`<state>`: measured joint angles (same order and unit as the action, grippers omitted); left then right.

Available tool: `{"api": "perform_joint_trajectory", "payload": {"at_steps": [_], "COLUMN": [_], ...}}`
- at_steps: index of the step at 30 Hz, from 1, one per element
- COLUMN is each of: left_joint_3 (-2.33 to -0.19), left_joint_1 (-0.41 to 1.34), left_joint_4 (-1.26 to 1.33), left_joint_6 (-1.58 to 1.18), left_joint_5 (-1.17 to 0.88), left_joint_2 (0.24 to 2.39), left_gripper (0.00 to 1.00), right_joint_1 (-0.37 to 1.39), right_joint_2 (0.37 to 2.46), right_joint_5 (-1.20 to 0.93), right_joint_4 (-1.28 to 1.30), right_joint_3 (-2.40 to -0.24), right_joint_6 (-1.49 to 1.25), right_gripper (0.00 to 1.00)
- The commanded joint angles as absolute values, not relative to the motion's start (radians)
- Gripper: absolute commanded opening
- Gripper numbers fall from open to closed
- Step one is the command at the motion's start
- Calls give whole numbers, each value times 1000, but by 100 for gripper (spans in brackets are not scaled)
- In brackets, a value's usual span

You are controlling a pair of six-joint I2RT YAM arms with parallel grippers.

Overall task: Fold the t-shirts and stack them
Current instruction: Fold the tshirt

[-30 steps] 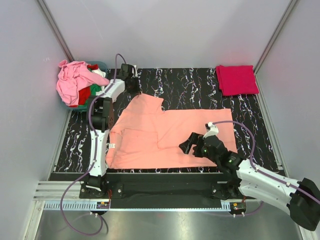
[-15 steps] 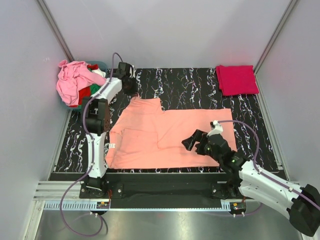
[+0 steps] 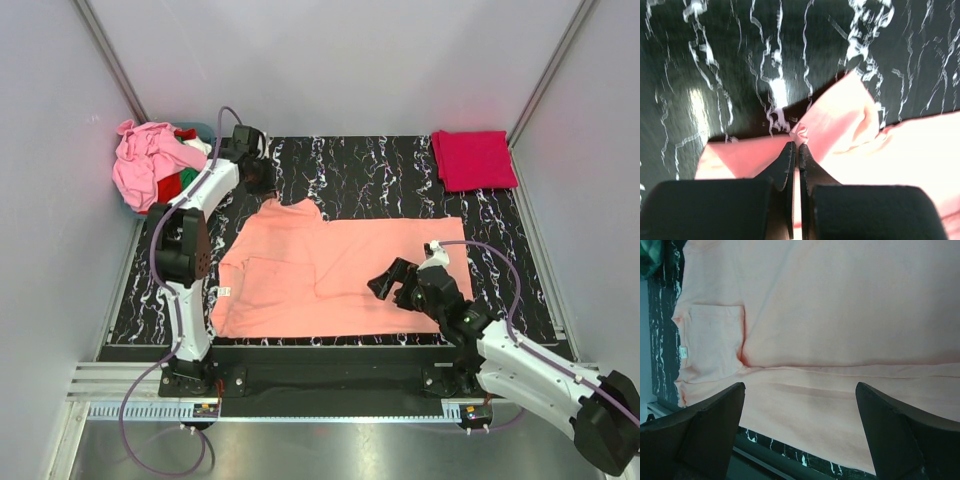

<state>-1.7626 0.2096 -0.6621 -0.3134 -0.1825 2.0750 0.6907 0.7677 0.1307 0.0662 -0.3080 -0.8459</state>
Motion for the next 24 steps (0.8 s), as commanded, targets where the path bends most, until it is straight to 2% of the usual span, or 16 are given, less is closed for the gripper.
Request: {"api": "perform_joint_trajectory", "payload": {"at_steps": [1,24], "left_joint_3": [-1717,-1723], "left_joint_1": [210,279], "left_joint_4": [-635,-701], "left_joint_6": [-327,-267], "left_joint_5": [-216,-12], "left_joint_2": [1971,1919], "left_gripper": [0,0], "right_joint_1": [681,678], "right_joint_2": [808,839], "right_joint_5": [109,106], "right_joint_4": [35,40], "right_joint_3": [-322,-333], "right_joint_6": [-848,-847], "right_gripper": [100,100]}}
